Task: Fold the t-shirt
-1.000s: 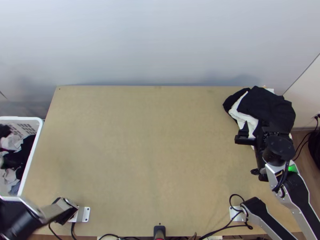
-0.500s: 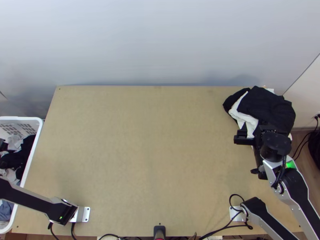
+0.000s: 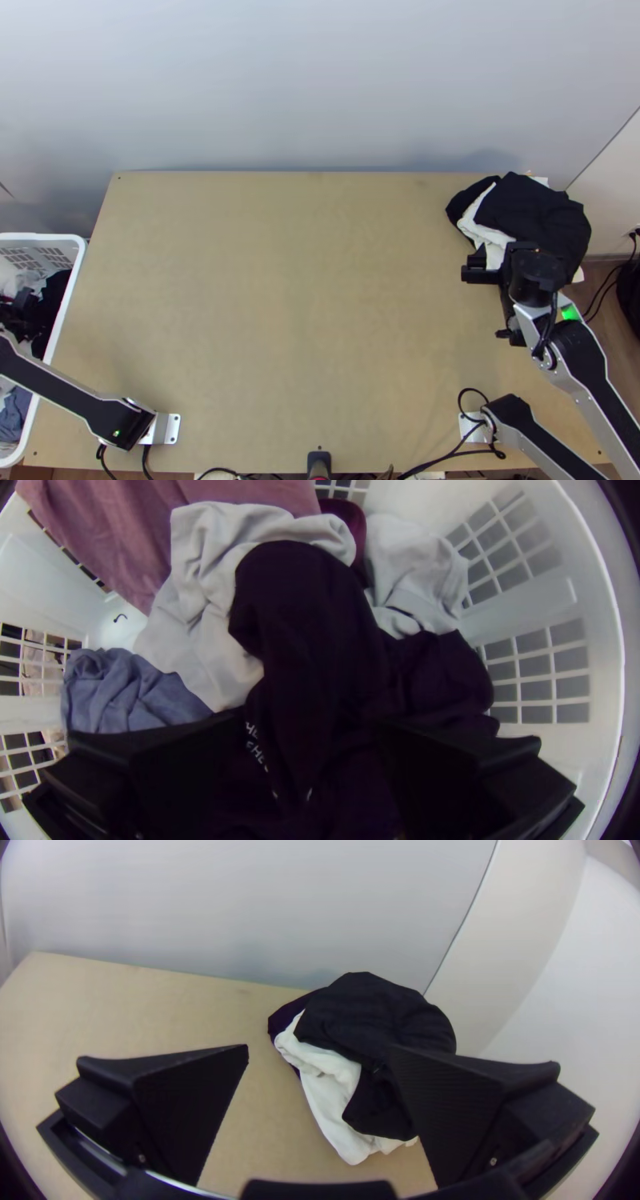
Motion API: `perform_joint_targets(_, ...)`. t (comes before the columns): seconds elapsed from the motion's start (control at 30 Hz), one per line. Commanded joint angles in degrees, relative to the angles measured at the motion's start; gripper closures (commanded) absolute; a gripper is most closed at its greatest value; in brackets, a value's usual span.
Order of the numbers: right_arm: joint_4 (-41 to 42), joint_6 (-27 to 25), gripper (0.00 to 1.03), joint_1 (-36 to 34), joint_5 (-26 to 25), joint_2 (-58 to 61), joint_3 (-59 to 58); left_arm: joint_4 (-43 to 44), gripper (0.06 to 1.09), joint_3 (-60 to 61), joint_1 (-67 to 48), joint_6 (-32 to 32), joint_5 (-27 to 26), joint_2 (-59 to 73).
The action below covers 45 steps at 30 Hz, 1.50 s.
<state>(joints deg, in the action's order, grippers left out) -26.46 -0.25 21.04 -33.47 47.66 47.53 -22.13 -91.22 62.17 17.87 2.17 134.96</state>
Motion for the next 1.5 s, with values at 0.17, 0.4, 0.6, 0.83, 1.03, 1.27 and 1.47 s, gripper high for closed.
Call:
perform_joint_targets(0.17,0.6,-0.1,0.04,0.1,-0.1,4.0,1.4,-2.4,0.44,-3.3,-2.2,-0.4,2.3,7.2)
perform_joint_targets(0.4,1.4,-0.3,0.04,0.1,-0.1,4.5,1.1,-2.4,1.04,-2.5,-1.8,-3.1,2.7,6.0)
perform_joint_targets(0.6,1.8,-0.2,0.04,0.1,-0.1,4.6,1.9,-2.7,1.04,1.0,-1.9,-2.8,-1.3,-6.5)
perform_joint_targets(0.83,-1.8,-0.7,0.04,-2.1,-0.1,8.8,9.2,-15.6,1.04,-3.4,-3.8,-3.1,-10.1,-21.0)
perform_joint_targets(1.03,-5.6,1.2,0.04,-2.7,0.0,11.4,15.9,-18.4,1.04,-4.3,-6.1,-2.2,-17.9,-36.3)
perform_joint_targets(1.27,-5.5,3.9,0.05,-3.5,0.0,9.9,19.4,-21.3,1.04,-4.3,-17.3,-1.8,-19.1,-54.0)
perform_joint_targets(1.47,-5.6,3.8,0.04,-3.5,0.0,6.3,19.2,-24.2,1.05,-3.1,-35.2,1.5,-19.0,-63.8)
